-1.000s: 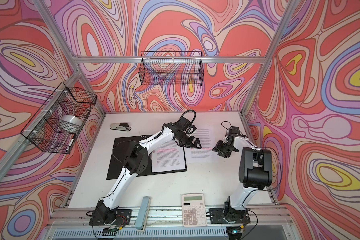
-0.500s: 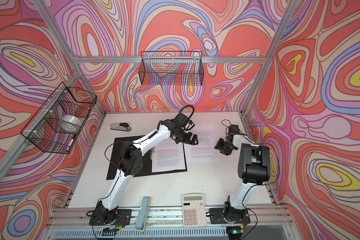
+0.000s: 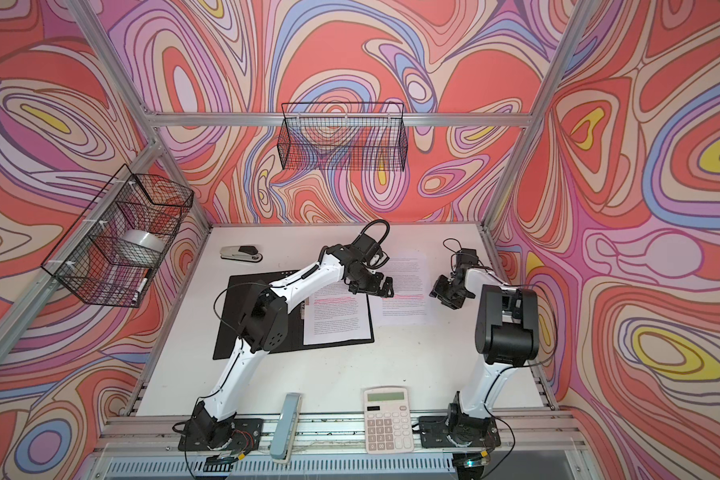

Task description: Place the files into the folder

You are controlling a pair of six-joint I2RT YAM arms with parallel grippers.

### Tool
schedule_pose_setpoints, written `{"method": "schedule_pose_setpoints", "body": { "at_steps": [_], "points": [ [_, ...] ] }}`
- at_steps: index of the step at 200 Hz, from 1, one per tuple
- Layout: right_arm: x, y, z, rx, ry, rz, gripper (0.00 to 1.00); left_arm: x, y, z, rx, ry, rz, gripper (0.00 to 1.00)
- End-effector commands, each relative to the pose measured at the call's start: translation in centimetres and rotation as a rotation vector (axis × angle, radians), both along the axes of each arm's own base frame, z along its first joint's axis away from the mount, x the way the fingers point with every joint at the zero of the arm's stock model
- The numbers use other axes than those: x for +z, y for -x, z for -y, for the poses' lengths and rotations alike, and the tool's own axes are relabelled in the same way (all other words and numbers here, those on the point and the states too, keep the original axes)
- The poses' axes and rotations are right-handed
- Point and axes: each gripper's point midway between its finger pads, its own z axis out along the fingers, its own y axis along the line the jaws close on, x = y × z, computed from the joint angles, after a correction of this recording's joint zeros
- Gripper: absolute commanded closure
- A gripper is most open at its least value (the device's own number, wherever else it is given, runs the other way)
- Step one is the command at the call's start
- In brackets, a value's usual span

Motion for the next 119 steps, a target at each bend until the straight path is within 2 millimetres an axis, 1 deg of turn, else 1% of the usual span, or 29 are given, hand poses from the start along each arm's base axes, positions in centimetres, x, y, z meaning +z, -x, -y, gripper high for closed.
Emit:
{"method": "schedule_pose_setpoints", "body": {
  "at_steps": [1,82,119],
  "points": [
    [-0.1,-0.5,0.3,0.005,0.022,0.007,0.49,-2.5,1.5,0.0,-0.004,-0.047,-0.062,0.00],
    [-0.2,-0.3,0.7,0.007,0.046,-0.006,0.48,-3.8,2.3,0.1,0.000,-0.077,-0.086,0.00],
    [-0.7,-0.1,0.7,0.013,0.042,-0.026,0.48,-4.7,2.7,0.5,-0.006,-0.067,-0.118,0.00]
  ]
}}
